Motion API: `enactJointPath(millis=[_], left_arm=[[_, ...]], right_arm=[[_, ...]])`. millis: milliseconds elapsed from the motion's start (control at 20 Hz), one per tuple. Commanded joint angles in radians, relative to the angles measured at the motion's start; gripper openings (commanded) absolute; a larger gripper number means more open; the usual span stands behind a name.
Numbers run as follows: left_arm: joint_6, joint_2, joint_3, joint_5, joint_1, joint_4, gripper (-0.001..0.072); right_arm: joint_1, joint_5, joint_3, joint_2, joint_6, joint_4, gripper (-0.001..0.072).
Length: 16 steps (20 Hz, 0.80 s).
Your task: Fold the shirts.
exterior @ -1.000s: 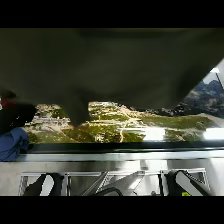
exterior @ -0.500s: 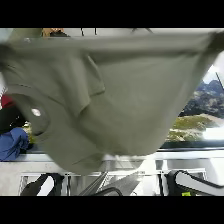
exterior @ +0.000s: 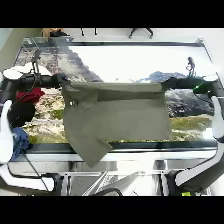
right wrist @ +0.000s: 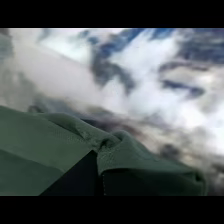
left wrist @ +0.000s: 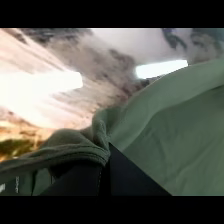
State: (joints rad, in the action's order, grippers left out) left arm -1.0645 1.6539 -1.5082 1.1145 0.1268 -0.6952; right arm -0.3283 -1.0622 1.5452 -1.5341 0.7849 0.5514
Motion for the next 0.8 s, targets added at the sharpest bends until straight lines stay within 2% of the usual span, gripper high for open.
enactJointPath(millis=[0, 100, 200, 300, 400, 550, 750], left_arm=[[-0.056, 0.175, -0.159, 0.018, -0.011, -0.022, 0.0009], [-0.089, 0.217, -0.225, 0.090, -0.011, -0.044, 0.0010], [-0.147, 0.219, -0.262, 0.142, -0.022, -0.168, 0.0009], [-0.220, 0.213, -0.270, 0.206, -0.026, -0.291, 0.0009], [-0.233, 0.213, -0.259, 0.253, -0.026, -0.315, 0.0009], [-0.238, 0.214, -0.198, 0.257, -0.043, -0.319, 0.0009], [-0.266, 0.213, -0.127, 0.206, -0.076, -0.411, 0.0009]], right_arm=[[0.006, 0.037, 0.068, -0.109, 0.000, -0.006, 0.0016], [0.003, 0.035, 0.085, -0.106, -0.008, -0.005, 0.0016], [-0.003, -0.003, 0.088, -0.097, -0.014, 0.015, 0.0016], [-0.005, -0.060, 0.088, -0.097, -0.005, 0.081, 0.0016], [-0.005, -0.064, 0.087, -0.097, 0.042, 0.169, 0.0016], [-0.005, -0.072, 0.087, -0.097, 0.062, 0.213, 0.0016], [-0.004, -0.072, 0.085, -0.099, 0.106, 0.257, 0.0016]])
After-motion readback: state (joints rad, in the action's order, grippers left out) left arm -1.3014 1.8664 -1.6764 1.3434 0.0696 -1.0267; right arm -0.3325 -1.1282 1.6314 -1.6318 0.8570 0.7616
